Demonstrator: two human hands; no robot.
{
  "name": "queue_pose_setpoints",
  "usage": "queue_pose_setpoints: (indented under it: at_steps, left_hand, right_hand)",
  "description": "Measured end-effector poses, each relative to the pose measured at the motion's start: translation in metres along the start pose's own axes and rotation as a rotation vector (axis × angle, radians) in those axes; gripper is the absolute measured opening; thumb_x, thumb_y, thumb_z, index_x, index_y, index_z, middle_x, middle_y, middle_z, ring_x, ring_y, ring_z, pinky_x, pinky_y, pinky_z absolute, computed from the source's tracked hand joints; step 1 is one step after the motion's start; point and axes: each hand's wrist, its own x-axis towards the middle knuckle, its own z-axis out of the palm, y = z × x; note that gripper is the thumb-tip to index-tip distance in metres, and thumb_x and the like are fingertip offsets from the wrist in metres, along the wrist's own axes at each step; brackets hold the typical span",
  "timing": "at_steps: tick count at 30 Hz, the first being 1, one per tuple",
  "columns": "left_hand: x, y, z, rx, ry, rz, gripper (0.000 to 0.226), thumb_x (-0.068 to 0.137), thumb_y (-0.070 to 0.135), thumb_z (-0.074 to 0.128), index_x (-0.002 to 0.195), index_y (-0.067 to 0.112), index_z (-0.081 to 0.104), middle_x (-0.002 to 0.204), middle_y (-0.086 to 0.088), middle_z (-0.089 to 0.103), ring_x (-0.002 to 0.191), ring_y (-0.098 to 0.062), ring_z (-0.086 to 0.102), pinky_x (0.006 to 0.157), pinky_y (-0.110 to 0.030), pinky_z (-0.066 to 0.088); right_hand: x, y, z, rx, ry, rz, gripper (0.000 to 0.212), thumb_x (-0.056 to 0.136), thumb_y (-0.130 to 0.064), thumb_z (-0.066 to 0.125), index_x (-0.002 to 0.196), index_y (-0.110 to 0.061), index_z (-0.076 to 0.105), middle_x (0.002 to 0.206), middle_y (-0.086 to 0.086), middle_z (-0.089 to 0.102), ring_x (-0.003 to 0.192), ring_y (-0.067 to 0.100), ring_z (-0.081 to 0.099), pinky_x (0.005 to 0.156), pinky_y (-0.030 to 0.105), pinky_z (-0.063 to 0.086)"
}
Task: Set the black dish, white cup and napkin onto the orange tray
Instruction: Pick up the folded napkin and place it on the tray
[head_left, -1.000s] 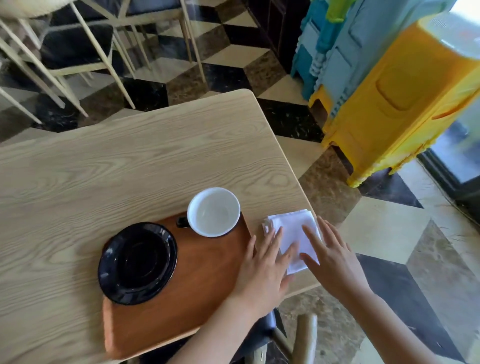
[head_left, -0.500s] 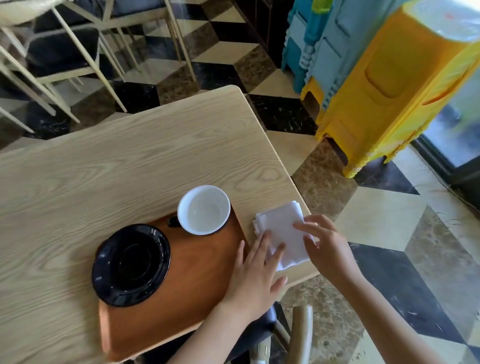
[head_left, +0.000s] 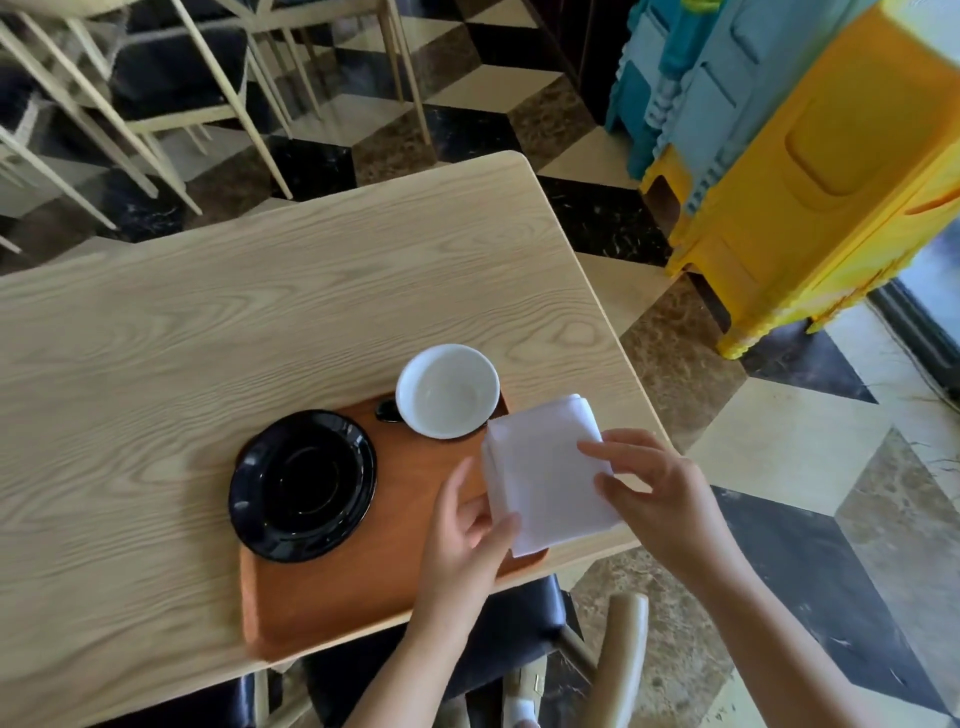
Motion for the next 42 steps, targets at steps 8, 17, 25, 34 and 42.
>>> queue_pose_setpoints:
  at_steps: [8,17,25,34,42]
  left_hand:
    - [-0.018,-0.016,-0.04,0.543,0.057,0.209,0.06,0.079,0.002,0.068,0.131,0.022,0.045,0.122,0.001,0.06,0.104,-0.007,0.061,0.075,-0.016,0.053]
    - [-0.02,-0.028,-0.047,1.06,0.062,0.323,0.06,0.08,0.019,0.068,0.134,0.019,0.043,0.097,0.002,0.052,0.088,-0.013,0.052,0.077,-0.019,0.045]
    - [-0.016,-0.035,-0.049,1.434,0.028,0.501,0.058,0.077,0.021,0.071,0.131,0.013,0.05,0.142,-0.018,0.043,0.132,-0.031,0.039,0.096,-0.046,0.047]
    - [-0.01,-0.041,-0.066,1.506,-0.051,0.512,0.055,0.091,0.04,0.046,0.141,0.021,0.034,0.155,-0.01,0.018,0.142,-0.021,0.014,0.11,-0.046,0.029]
    - [-0.022,-0.028,-0.089,1.447,0.002,0.536,0.057,0.091,0.038,0.046,0.142,0.021,0.028,0.153,-0.011,0.026,0.141,-0.022,0.02,0.111,-0.05,0.024]
  right_hand:
    - [-0.001,0.014,0.051,-0.185,-0.212,0.041,0.042,0.077,-0.003,0.065,0.115,-0.021,0.063,0.111,-0.011,0.05,0.09,0.008,0.056,0.082,0.019,0.049]
    - [-0.016,0.016,0.078,-0.538,-0.251,-0.094,0.049,0.075,-0.013,0.068,0.121,-0.018,0.055,0.123,0.008,0.047,0.094,0.025,0.056,0.07,0.029,0.05]
    - [-0.025,0.028,0.081,-0.873,-0.245,-0.368,0.045,0.084,-0.03,0.05,0.127,-0.016,0.054,0.141,0.016,0.044,0.13,0.037,0.039,0.095,0.054,0.045]
    - [-0.032,0.023,0.088,-0.915,-0.261,-0.296,0.051,0.085,-0.034,0.033,0.127,-0.014,0.053,0.142,0.017,0.043,0.13,0.037,0.037,0.095,0.058,0.041]
    - [-0.043,-0.005,0.12,-0.922,-0.151,-0.329,0.041,0.084,-0.031,0.051,0.119,-0.013,0.06,0.131,0.018,0.056,0.122,0.035,0.05,0.093,0.059,0.042]
